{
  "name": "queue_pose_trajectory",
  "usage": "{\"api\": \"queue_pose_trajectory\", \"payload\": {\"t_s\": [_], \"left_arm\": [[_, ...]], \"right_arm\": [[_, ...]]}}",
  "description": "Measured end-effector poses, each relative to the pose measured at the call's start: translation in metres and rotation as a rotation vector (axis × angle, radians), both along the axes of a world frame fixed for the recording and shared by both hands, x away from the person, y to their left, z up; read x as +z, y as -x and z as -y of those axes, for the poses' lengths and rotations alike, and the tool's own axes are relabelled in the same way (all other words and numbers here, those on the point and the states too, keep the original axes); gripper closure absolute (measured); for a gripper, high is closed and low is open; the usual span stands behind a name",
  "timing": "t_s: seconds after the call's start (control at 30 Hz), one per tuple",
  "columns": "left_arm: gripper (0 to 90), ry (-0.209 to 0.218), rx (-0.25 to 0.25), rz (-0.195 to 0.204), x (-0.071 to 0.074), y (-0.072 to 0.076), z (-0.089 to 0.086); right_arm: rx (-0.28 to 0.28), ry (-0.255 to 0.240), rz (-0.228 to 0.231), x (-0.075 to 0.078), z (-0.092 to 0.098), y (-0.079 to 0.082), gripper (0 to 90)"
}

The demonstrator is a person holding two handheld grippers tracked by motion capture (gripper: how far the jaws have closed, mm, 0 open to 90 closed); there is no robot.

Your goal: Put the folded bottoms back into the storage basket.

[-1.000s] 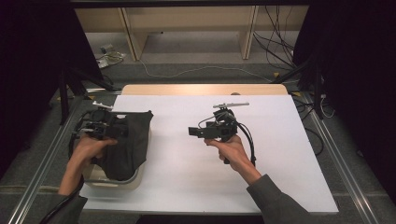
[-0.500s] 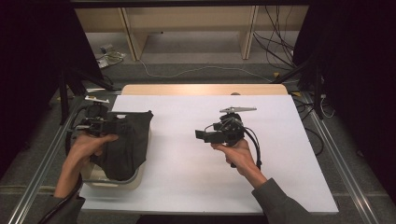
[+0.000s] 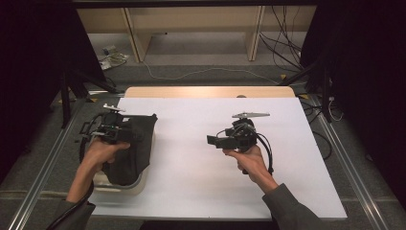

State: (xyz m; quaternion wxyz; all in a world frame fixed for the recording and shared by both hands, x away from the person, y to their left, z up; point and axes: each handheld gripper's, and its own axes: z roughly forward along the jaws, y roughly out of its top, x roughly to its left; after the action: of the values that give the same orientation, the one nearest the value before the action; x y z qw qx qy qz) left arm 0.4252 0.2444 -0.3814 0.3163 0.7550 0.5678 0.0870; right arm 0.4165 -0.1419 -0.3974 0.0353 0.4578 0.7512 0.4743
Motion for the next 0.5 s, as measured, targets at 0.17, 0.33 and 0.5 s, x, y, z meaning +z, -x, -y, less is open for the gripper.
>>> {"api": "queue_pose_trajectory", "payload": {"t_s": [0.17,0.33,0.5], "left_arm": [[82.4,-0.029,-0.003,-0.022,-0.011,-0.003,0.001],[84.0,-0.046,0.0,-0.045,-0.022,-0.006,0.001],[84.5,-0.102,0.001,-0.058,-0.034,-0.008,0.01]], "right_arm": [[-0.005,0.002,-0.003,-0.001,0.001,-0.001,14.1],[0.002,0.013,-0.006,-0.004,-0.001,-0.001,14.2],[0.002,0.013,-0.007,-0.004,-0.002,-0.001,14.2]]}}
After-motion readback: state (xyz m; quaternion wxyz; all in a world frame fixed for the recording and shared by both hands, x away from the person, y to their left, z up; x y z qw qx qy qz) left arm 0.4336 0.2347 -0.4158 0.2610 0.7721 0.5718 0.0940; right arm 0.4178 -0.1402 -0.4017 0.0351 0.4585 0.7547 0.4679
